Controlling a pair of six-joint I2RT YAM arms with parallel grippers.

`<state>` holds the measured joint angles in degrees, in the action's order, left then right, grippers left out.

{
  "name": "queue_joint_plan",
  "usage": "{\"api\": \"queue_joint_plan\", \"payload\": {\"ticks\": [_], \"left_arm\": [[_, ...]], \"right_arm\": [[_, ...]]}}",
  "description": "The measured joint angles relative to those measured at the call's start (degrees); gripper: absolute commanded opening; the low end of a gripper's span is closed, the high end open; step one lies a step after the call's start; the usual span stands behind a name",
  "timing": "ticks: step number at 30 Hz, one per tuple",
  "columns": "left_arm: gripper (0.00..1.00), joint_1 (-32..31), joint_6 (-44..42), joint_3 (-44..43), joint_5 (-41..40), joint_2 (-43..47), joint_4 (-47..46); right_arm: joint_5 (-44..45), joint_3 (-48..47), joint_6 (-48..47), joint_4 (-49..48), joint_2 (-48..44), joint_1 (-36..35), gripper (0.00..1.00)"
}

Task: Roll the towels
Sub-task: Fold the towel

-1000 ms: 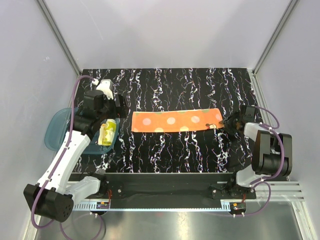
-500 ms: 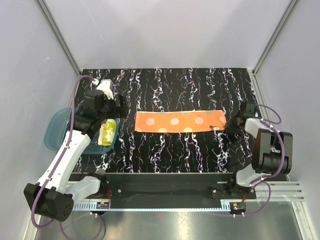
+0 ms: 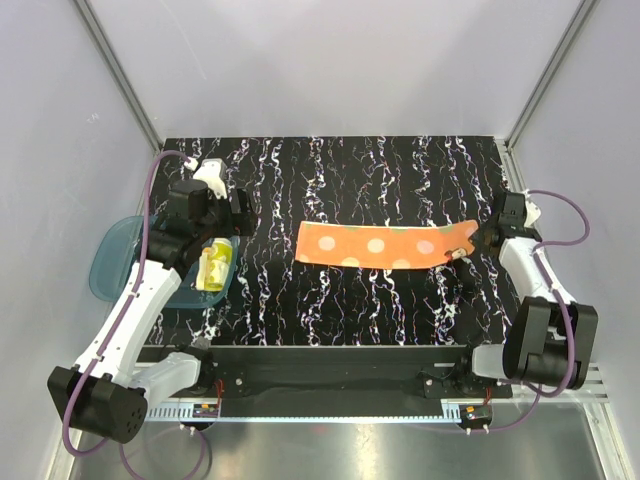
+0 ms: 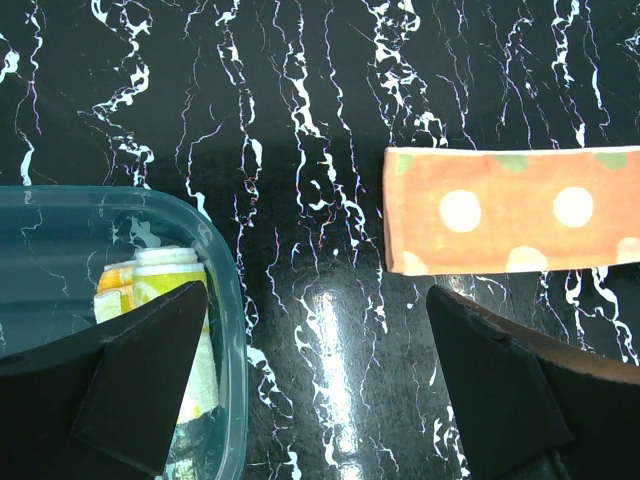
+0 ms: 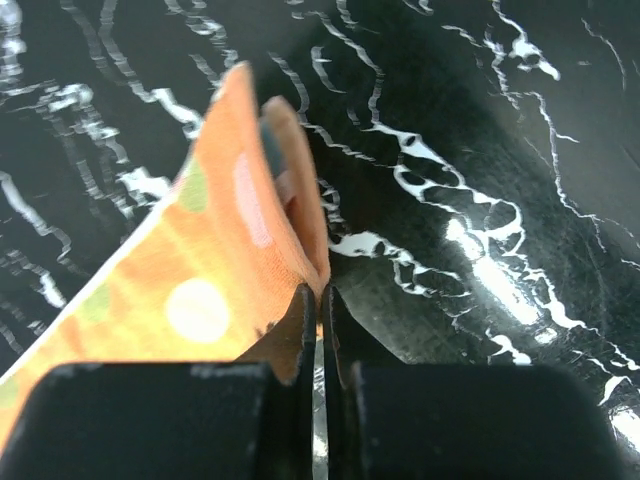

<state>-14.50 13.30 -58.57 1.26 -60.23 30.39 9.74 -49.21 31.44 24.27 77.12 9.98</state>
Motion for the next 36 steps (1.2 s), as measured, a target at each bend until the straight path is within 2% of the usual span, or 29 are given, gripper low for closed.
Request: {"api": "queue_joint_plan", "payload": {"ticks": [3, 11, 17, 29, 36], "left_arm": [[0.99, 0.0, 0.0, 0.0, 0.0, 0.0, 0.0], [0.99, 0.0, 0.0, -0.3, 0.0, 0.0, 0.6], [0.99, 0.1, 0.0, -0.3, -0.1, 0.0, 0.8], [0.99, 0.2, 0.0, -0.3, -1.0, 0.0, 0.9], [0.99, 0.3, 0.0, -0.3, -1.5, 0.0, 1.0]], "right_arm": [[1.2, -1.4, -0.7, 1.6, -2.0, -2.8, 0.0], [2.8, -10.9, -2.5, 5.7, -1.9, -18.8, 0.0], [2.9, -18.1, -3.0, 7.8, 1.2, -27.0, 0.0], [3.1, -27.8, -3.3, 10.0, 10.3, -39.0, 0.0], [3.3, -30.5, -2.9, 10.1, 14.5, -43.4, 0.0]]}}
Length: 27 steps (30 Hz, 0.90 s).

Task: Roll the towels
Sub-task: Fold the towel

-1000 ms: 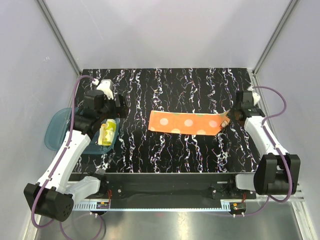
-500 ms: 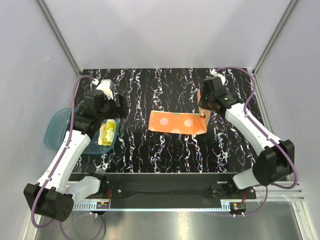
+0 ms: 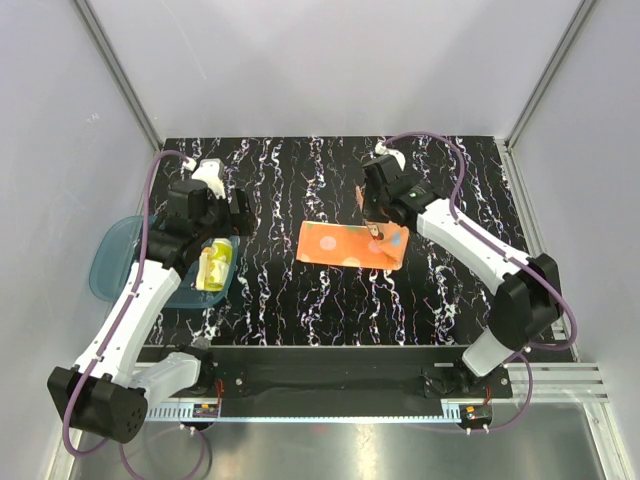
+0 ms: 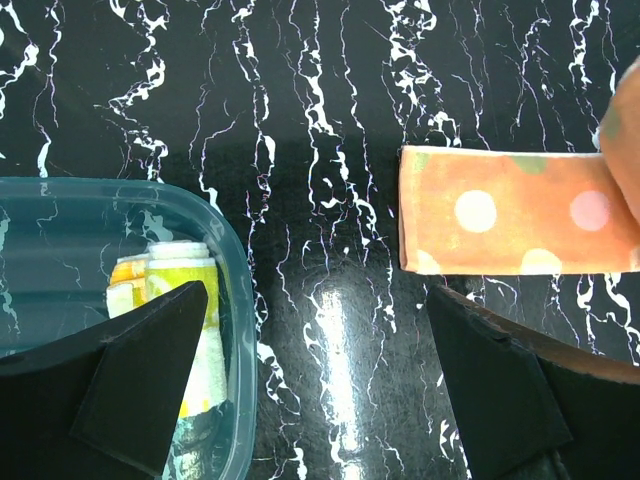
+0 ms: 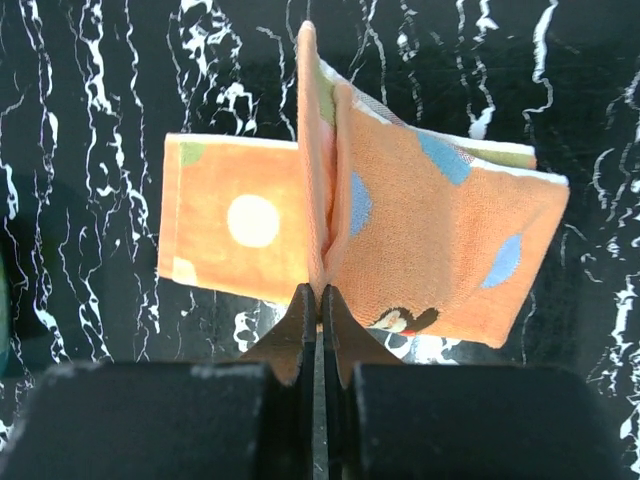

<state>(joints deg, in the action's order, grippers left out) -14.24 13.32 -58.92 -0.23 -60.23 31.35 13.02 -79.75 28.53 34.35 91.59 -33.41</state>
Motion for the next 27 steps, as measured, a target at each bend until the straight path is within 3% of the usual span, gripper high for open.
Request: {"api": "queue_joint_plan", "payload": {"ticks": [26, 27], "left_arm": [[0.99, 0.0, 0.0, 0.0, -0.2, -0.5, 0.8], [0.99, 0.0, 0.0, 0.0, -0.2, -0.5, 0.9]], "right_arm": [[-0.7, -3.7, 0.4, -8.0, 15.3, -11.5, 0.0], [-0.9, -3.7, 0.4, -8.4, 16.6, -12.1, 0.04]]}}
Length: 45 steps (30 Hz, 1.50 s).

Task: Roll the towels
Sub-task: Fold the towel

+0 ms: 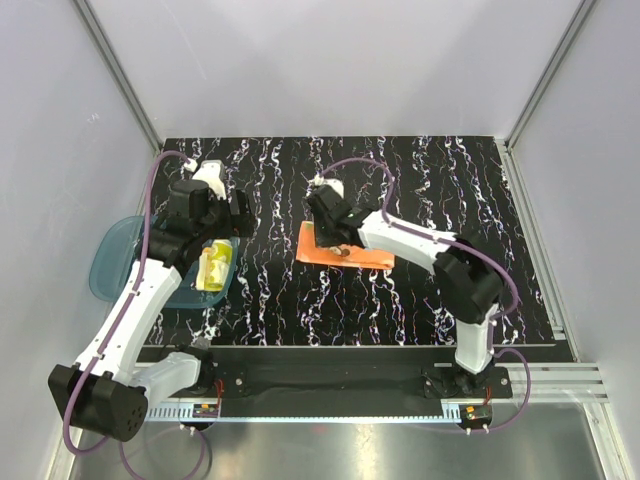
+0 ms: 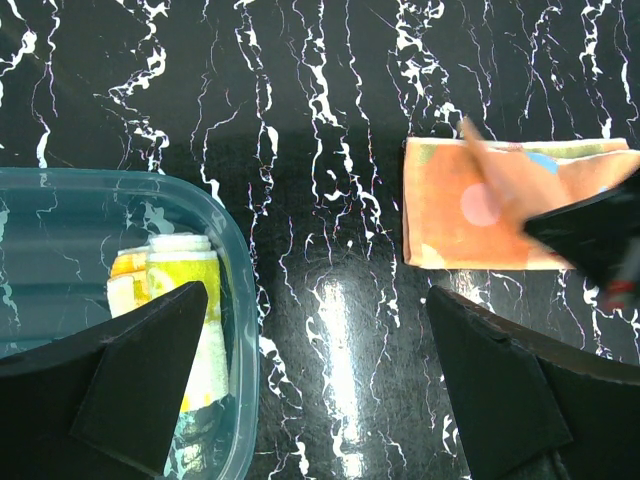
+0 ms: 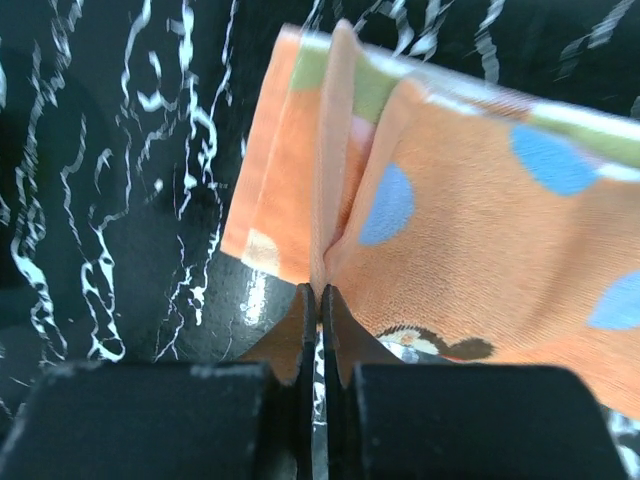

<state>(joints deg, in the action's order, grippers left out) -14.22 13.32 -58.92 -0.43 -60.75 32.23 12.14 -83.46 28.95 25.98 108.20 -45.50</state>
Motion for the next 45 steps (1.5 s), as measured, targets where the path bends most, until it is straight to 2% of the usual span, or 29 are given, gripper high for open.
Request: {"api": "queue_joint_plan", "payload": {"ticks": [2, 4, 6, 8, 9, 10, 11, 13, 16, 20, 22, 25, 28, 29, 33, 38, 45], "left_arm": [[0.99, 0.0, 0.0, 0.0, 0.0, 0.0, 0.1], [0.99, 0.0, 0.0, 0.0, 0.0, 0.0, 0.4], [0.99, 0.0, 0.0, 0.0, 0.0, 0.0, 0.5], [0.99, 0.0, 0.0, 0.0, 0.0, 0.0, 0.7], [0.99, 0.0, 0.0, 0.0, 0.0, 0.0, 0.7], [0.99, 0.0, 0.0, 0.0, 0.0, 0.0, 0.7], [0.99, 0.0, 0.0, 0.0, -0.1, -0.1, 0.7], [0.99, 0.0, 0.0, -0.4, -0.1, -0.6, 1.1], [0.99, 0.0, 0.2, -1.4, -0.1, -1.9, 1.5], [0.99, -1.3, 0.8, -4.1, -0.9, -4.8, 3.3], [0.99, -4.2, 1.3, -6.6, -2.9, -7.2, 5.1], [0.98, -10.2, 2.8, -11.0, -5.3, -11.7, 7.1], [0.93, -14.3, 4.8, -13.5, -5.9, -16.0, 7.8], [0.88, -14.8, 5.2, -13.8, -5.9, -17.2, 7.6], [0.76, -16.2, 6.8, -16.7, -5.1, -25.3, 6.3], [0.69, -17.6, 6.9, -22.1, -3.6, -37.7, 3.4], [0.6, -18.6, 6.6, -27.3, -1.4, -47.7, 1.1]], "right_arm": [[-0.8, 0.0, 0.1, -0.9, 2.6, -1.2, 0.12], [-1.5, 0.0, 0.4, -1.8, 4.9, -2.2, 0.3], [-2.7, -0.1, 0.4, -2.5, 6.9, -3.0, 0.34], [-3.5, -0.2, 0.5, -3.2, 8.2, -3.6, 0.44], [-4.2, -0.2, 0.5, -3.6, 8.6, -3.7, 0.51], [-4.6, -0.3, 0.7, -3.8, 8.7, -3.8, 0.65], [-4.8, -0.3, 0.9, -3.8, 8.7, -3.8, 0.72], [-5.2, -0.7, 0.6, -4.2, 8.4, -3.8, 0.82], [-5.4, -0.7, 0.2, -3.6, 6.4, -3.7, 0.89], [-5.1, -0.3, 0.2, -2.2, -0.7, -3.4, 0.91], [-5.2, 1.4, 0.5, -2.3, -7.0, -2.0, 0.9], [-5.3, 6.2, 1.5, -2.3, -16.7, 2.8, 0.82], [-5.0, 11.1, 2.6, -1.9, -23.3, 9.6, 0.74], [-4.7, 12.6, 2.9, -1.3, -24.1, 11.2, 0.73], [-3.1, 16.7, 3.3, 3.2, -21.9, 13.4, 0.71], [-1.7, 19.1, 3.5, 7.2, -16.1, 14.8, 0.65], [-1.1, 21.8, 3.7, 7.1, -10.8, 18.3, 0.6]]}}
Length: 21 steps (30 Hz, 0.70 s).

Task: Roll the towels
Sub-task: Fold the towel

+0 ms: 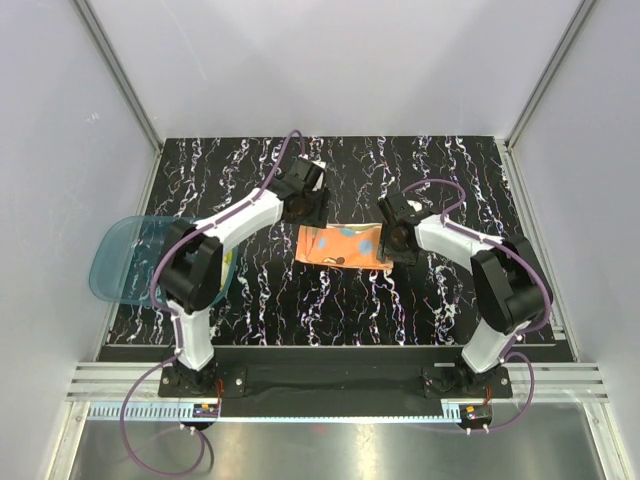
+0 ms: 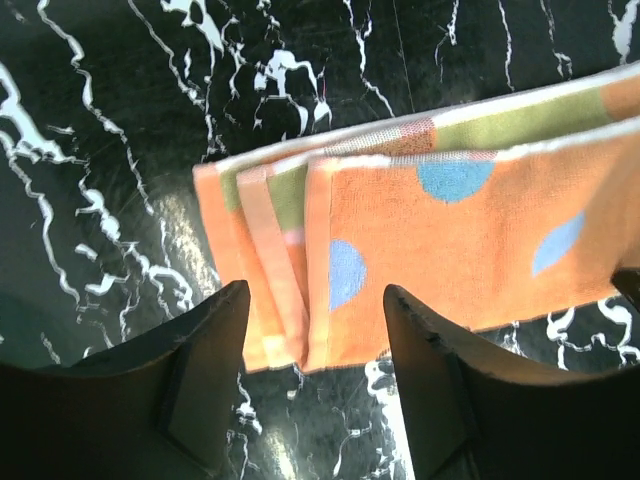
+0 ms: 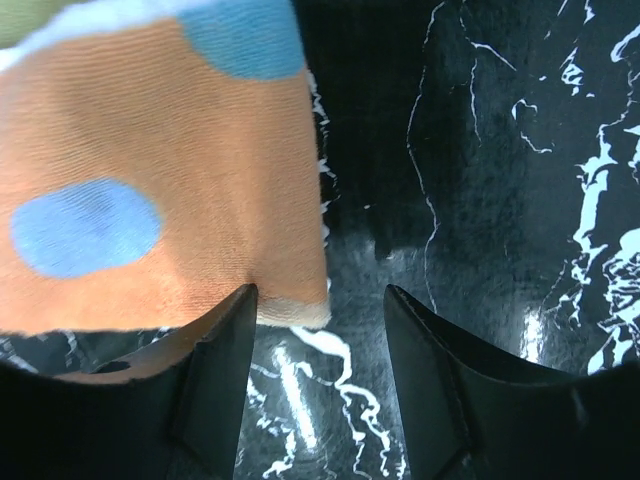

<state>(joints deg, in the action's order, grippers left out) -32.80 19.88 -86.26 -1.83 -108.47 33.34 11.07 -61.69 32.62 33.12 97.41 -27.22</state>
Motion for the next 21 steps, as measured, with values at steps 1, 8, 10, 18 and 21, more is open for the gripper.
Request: {"api": "queue_joint_plan", "payload": {"ticks": [1, 8, 10, 18, 21], "left_arm": [[0.6, 0.0, 0.0, -0.5, 0.1, -0.9, -0.3], [0.55, -0.1, -0.2, -1.2, 1.4, -5.5, -1.7], [0.53, -0.1, -0.1, -1.2, 1.7, -6.4, -2.0], [0.49, -0.3, -0.2, -1.2, 2.4, -9.5, -3.5], [0.41, -0.3, -0.5, -1.2, 2.4, -10.2, -3.5]], "right_arm": [[0.0, 0.2, 0.0, -0.3, 0.7, 0.2, 0.59], [-0.3, 0.3, -0.3, -2.0, 3.3, 0.7, 0.53], [-0.6, 0.3, -0.5, -2.4, 3.4, 0.8, 0.52], [-1.7, 0.3, -1.2, -3.4, 3.8, 1.4, 0.49], [-1.8, 0.3, -1.3, -3.5, 3.8, 1.4, 0.49]]}}
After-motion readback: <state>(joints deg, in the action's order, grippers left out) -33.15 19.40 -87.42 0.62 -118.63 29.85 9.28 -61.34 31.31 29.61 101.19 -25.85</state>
